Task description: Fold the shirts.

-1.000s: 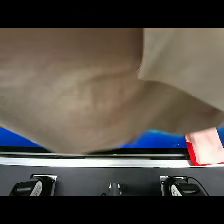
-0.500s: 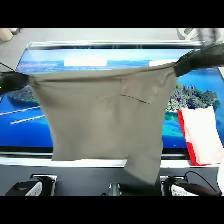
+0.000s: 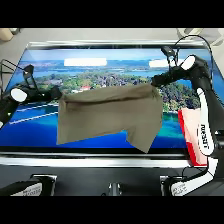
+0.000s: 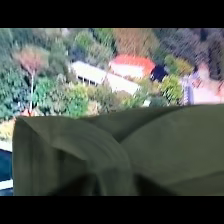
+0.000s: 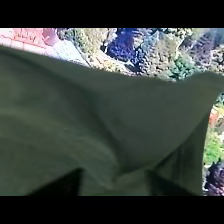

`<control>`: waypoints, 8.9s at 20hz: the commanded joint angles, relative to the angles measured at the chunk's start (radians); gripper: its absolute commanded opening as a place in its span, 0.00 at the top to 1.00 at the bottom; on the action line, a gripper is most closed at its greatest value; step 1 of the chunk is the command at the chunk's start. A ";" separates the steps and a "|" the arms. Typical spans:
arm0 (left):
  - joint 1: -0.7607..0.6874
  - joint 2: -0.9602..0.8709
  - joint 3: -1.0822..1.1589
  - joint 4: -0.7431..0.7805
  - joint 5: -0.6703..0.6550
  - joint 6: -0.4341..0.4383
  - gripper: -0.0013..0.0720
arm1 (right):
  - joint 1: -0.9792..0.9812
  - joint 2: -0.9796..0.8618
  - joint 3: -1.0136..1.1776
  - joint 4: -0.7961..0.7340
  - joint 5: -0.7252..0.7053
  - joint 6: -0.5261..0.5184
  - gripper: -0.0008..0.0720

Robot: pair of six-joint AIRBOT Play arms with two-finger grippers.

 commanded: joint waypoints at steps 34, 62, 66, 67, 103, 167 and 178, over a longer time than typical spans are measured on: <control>0.193 0.064 -0.430 -0.102 -0.372 0.174 0.95 | -0.225 0.040 -0.511 0.093 0.161 -0.187 0.45; 0.194 0.560 0.950 0.093 -0.455 0.091 0.95 | -0.143 0.939 0.304 -0.192 0.081 -0.222 0.97; 0.193 0.469 0.803 0.125 -0.607 0.092 0.95 | -0.143 0.720 0.302 -0.187 0.393 -0.187 0.97; 0.193 0.436 0.732 0.137 -0.628 0.098 0.95 | -0.140 0.635 0.290 -0.192 0.493 -0.179 0.97; 0.168 -0.284 0.138 -0.041 -0.479 0.201 0.95 | -0.051 -0.092 -0.134 -0.156 0.272 -0.077 0.97; 0.259 0.304 -0.346 -0.080 -0.338 0.186 0.95 | -0.222 0.521 -0.768 0.240 -0.010 -0.239 0.97; 0.201 -0.283 0.198 -0.146 -0.322 0.177 0.95 | -0.113 0.001 -0.291 0.290 -0.219 -0.148 0.97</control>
